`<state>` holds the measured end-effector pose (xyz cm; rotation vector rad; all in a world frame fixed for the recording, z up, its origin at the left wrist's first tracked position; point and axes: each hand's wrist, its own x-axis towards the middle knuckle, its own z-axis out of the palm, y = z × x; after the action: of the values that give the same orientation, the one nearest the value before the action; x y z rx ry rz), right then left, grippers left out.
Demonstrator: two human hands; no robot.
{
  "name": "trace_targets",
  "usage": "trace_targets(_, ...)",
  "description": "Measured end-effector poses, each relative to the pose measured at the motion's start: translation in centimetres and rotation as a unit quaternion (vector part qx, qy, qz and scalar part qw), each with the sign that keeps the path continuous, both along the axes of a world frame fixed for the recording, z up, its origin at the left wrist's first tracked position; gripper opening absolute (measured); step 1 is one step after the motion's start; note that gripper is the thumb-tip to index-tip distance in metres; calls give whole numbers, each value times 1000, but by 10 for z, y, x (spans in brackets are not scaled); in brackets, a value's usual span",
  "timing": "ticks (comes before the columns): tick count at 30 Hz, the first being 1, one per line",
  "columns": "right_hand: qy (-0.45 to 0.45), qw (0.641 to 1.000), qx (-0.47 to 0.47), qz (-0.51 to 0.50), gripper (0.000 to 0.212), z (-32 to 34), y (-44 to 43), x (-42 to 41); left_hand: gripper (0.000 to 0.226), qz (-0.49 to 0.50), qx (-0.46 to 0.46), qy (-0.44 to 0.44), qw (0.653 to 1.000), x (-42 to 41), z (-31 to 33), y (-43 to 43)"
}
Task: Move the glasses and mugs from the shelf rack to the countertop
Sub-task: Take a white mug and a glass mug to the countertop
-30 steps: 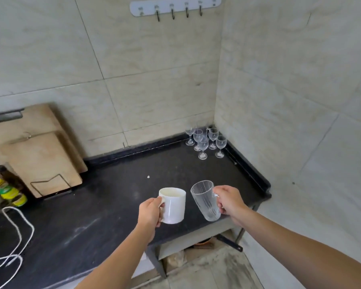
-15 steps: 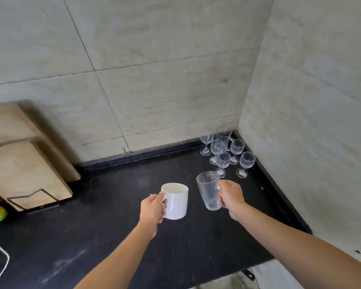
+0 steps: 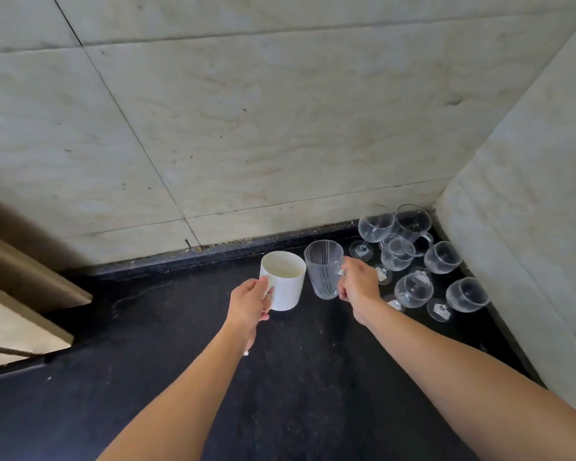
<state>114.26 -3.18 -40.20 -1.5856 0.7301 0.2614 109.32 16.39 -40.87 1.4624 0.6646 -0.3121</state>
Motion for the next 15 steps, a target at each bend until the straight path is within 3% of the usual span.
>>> trace_targets(8, -3, 998, 47, -29, 22, -29, 11, 37, 28, 26, -33, 11, 999, 28, -26, 22)
trace_targets(11, -5, 997, 63, -36, 25, -36, 12, 45, 28, 27, 0, 4, 1000, 30, -33, 23)
trace_targets(15, -18, 999, 7, 37, 27, -34, 12, 44, 27, 15, 66, 11, 998, 29, -38, 23)
